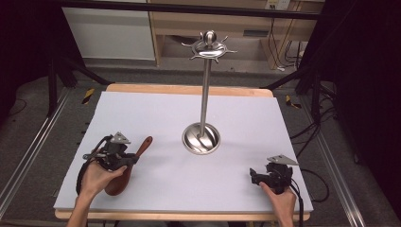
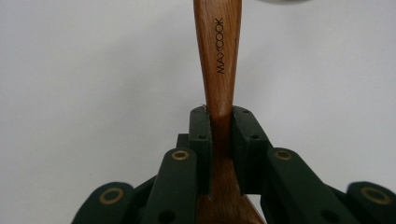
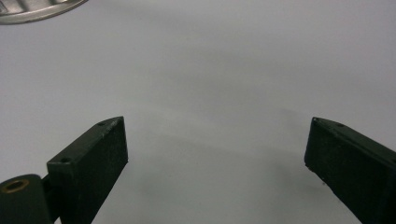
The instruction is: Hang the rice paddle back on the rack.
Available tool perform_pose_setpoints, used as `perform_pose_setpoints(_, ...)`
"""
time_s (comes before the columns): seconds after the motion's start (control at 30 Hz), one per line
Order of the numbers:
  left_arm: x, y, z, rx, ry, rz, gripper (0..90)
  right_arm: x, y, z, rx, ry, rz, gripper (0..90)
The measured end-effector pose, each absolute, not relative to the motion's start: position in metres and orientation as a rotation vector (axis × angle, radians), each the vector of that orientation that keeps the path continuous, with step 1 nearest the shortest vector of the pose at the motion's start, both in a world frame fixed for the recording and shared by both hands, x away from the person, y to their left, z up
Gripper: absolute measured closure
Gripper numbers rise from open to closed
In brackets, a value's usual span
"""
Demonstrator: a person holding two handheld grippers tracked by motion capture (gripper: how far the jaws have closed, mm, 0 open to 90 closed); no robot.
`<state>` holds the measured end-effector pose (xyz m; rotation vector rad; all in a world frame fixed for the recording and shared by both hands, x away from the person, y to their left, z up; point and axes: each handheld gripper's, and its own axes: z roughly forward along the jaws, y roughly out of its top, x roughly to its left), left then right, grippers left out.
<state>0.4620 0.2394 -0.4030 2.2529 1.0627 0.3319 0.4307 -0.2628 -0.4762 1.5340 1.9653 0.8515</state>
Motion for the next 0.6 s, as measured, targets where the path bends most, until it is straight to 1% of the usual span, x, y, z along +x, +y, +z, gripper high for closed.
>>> perform_pose_setpoints(0.1,0.458,0.242,-0.398,2.224,1.042,0.361,78.6,0.431,-0.263,-0.476,1.536,1.964,0.851,6.6)
perform_pose_setpoints(0.17,0.454,0.245,-0.392,2.167,1.032,0.409,78.6,0.431,-0.263,-0.476,1.539,1.963,0.852,6.6)
perform_pose_setpoints(0.37,0.443,0.250,-0.384,2.048,1.007,0.485,78.6,0.431,-0.262,-0.476,1.537,1.963,0.851,6.6)
perform_pose_setpoints(0.6,0.435,0.253,-0.379,1.933,0.977,0.551,78.7,0.431,-0.262,-0.476,1.528,1.966,0.848,6.6)
